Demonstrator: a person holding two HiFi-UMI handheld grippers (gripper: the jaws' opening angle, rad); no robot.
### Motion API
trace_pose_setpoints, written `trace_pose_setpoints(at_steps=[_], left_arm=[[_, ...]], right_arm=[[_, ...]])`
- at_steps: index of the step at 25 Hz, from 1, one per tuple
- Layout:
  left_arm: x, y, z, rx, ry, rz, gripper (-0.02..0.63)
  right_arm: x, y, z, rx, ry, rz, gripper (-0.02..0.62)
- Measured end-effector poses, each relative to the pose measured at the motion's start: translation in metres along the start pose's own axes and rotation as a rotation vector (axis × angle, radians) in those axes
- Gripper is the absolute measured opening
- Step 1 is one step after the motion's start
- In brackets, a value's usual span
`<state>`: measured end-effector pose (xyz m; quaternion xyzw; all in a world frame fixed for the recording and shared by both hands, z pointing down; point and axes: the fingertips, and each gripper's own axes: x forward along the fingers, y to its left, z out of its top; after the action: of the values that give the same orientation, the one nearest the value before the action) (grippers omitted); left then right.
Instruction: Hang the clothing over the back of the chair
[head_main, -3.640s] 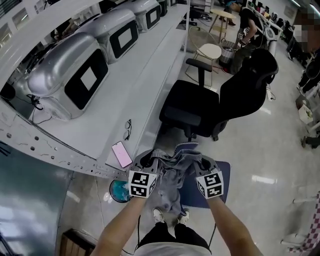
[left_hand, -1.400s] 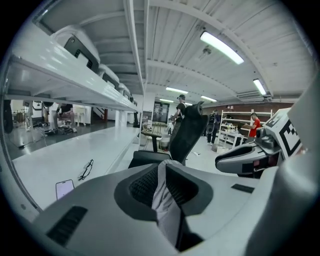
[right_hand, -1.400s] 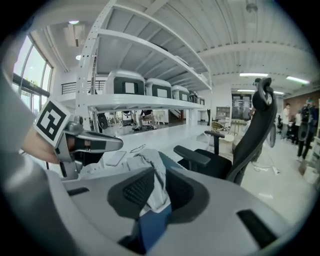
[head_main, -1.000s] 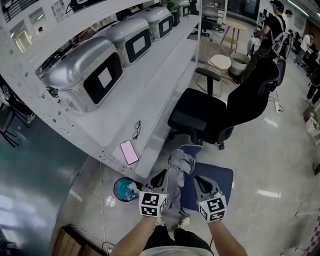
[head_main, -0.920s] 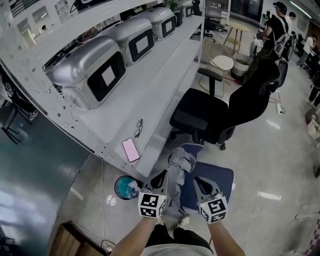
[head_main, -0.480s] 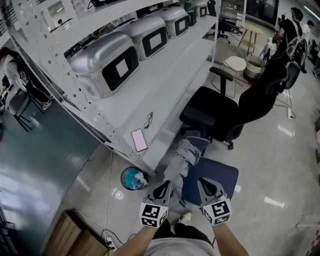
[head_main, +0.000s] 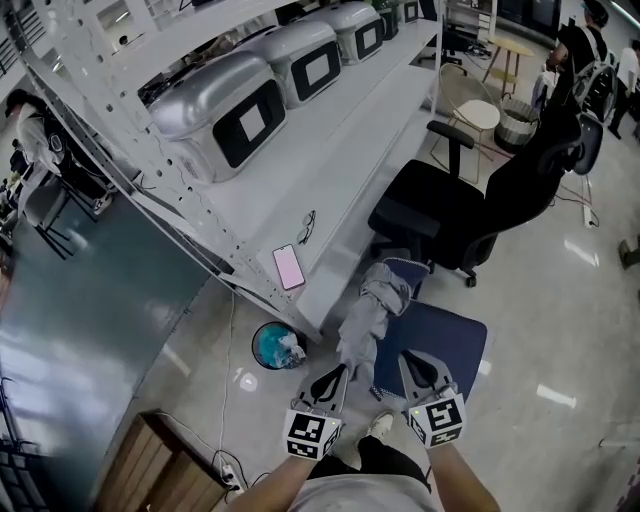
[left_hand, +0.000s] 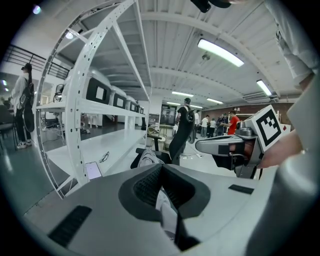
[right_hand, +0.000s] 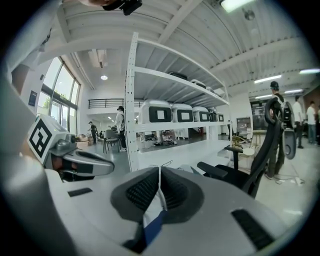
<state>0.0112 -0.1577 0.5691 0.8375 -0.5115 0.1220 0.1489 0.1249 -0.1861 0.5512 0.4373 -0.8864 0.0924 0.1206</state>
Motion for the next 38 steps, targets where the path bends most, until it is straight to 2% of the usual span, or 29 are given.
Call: trace_pose_setpoints(at_steps=[6, 11, 18, 22, 27, 33, 38], left_arm=[[-0.043, -0.008, 0.005, -0.014, -0.056, -0.032, 0.008], [-0.073, 0.002, 0.002, -0.023, -0.082, -0.074, 0.008], [-0.122, 0.013, 0.020, -0.006, -0.159, -0.129, 0.008], [-0.150, 0.014, 0.023, 0.006, -0.186, -0.141, 0.008], [-0.171, 0.004, 0.026, -0.011, -0.208, -0.179, 0.008], [-0.185, -0.023, 0.045, 0.018, -0.248, -0.207, 0.008], [-0.185, -0.034, 0.050, 0.046, -0.252, -0.178, 0.008]], right_arm=[[-0.012, 0.044, 0.005, -0.023, -0.001, -0.013, 0.023], [-0.020, 0.088, 0.008, -0.010, 0.004, -0.058, 0.023], [-0.038, 0.147, 0.027, -0.008, -0.027, -0.103, 0.023], [-0.052, 0.181, 0.037, 0.020, -0.059, -0.116, 0.023], [-0.067, 0.216, 0.043, -0.013, -0.065, -0.107, 0.023], [-0.073, 0.228, 0.057, -0.085, -0.096, -0.124, 0.023], [-0.080, 0.219, 0.064, -0.090, -0.127, -0.124, 0.023]])
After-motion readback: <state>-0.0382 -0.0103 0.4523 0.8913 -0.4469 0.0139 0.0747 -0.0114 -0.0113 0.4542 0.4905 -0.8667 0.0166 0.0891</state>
